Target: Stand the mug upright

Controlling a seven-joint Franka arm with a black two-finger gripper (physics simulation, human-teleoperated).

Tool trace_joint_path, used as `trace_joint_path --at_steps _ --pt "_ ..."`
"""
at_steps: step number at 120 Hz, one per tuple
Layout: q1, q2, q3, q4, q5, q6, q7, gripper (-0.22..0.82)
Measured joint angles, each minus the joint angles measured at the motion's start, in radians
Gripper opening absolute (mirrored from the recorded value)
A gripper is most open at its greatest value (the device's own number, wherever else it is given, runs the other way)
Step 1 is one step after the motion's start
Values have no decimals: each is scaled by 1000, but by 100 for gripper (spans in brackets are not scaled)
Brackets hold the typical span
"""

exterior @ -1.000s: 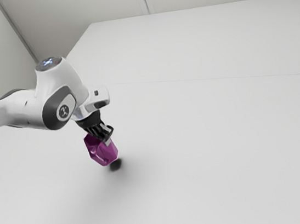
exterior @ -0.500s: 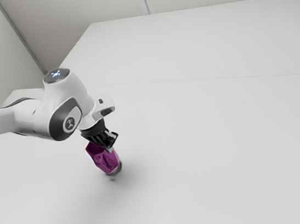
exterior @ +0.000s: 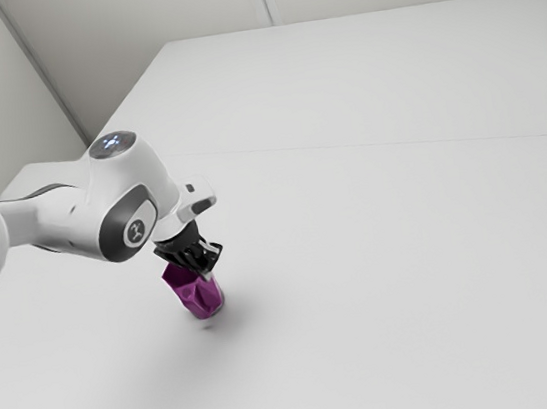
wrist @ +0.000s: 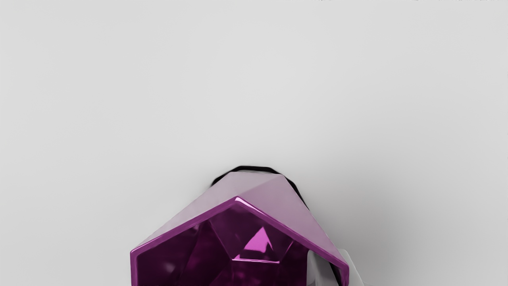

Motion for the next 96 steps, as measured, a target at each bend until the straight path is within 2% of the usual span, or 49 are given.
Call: trace_joint_path --at_steps 7,25,70,96 --pt "-4 -2 0 0 -1 2 -6 -15" --pt "-13 -13 0 0 -4 4 -18 1" --pt "-13 -67 -1 16 -16 -3 -33 32" --pt "-15 -71 -4 122 -33 -109 -38 48"
